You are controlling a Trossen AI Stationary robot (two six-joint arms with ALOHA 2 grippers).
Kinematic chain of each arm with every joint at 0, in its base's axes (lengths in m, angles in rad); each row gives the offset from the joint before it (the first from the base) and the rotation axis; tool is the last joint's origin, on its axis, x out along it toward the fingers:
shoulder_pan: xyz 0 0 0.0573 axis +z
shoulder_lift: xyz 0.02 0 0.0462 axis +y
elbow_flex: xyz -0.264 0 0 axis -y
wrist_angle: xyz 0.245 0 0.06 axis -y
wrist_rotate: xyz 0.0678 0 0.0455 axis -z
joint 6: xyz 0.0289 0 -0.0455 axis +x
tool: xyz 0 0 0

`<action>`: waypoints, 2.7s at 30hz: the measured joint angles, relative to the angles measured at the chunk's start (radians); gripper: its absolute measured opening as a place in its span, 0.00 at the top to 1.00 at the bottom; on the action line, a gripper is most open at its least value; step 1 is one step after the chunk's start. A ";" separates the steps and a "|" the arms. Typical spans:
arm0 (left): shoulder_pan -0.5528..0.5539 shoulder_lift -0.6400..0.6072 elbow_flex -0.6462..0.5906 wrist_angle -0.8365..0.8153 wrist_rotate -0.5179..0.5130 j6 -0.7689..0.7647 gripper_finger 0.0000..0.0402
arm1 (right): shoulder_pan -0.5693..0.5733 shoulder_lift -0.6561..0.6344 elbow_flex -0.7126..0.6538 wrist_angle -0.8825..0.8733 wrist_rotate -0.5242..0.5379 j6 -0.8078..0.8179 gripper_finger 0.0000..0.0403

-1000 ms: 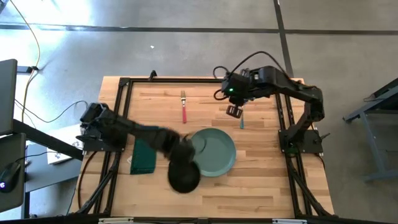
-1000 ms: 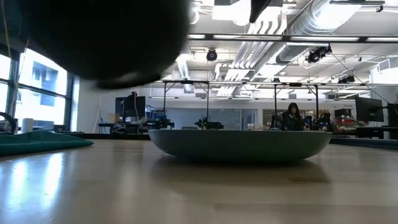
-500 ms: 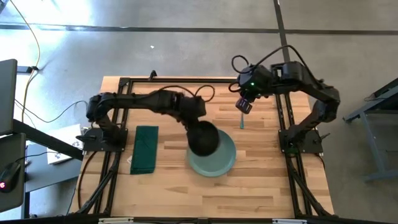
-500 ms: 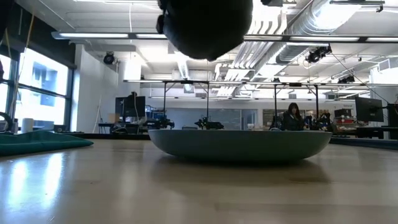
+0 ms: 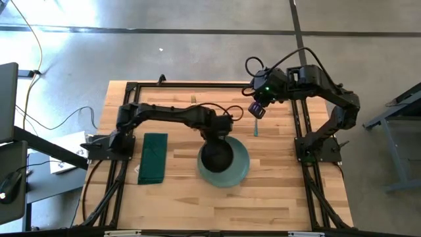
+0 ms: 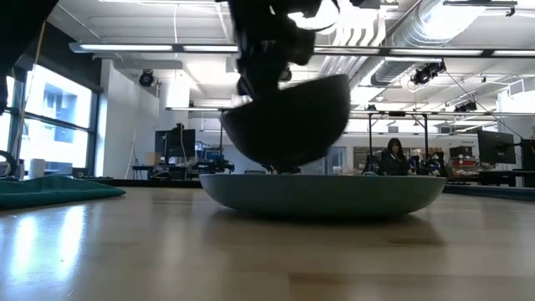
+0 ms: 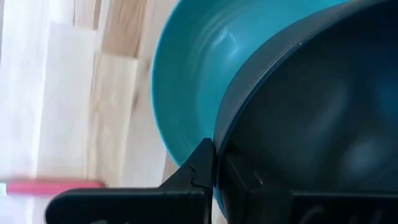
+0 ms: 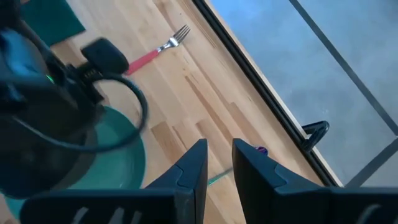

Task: Set table place
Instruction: Put the black bowl on top of the blue plate, then put the red fork to the right of the blue plate

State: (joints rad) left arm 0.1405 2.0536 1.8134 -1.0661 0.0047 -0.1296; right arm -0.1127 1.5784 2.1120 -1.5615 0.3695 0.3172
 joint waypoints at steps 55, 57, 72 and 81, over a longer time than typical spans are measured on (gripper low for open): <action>-0.034 0.133 0.416 -0.305 -0.395 -0.203 0.57 | 0.000 0.000 0.000 -0.009 0.002 -0.031 0.83; -0.024 0.132 0.416 -0.379 -0.421 -0.252 0.55 | 0.000 0.000 0.000 -0.009 0.003 -0.040 0.83; 0.111 -0.156 -0.124 -0.370 -0.422 -0.540 0.46 | 0.000 -0.031 0.000 -0.010 0.049 -0.107 0.83; 0.237 -0.384 -0.576 0.122 -0.205 -0.653 0.46 | -0.050 -0.055 0.000 -0.009 0.296 0.036 0.83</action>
State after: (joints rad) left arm 0.3771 1.6694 1.2369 -0.9441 -0.2000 -0.7829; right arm -0.1623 1.5237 2.1124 -1.5710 0.6656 0.3535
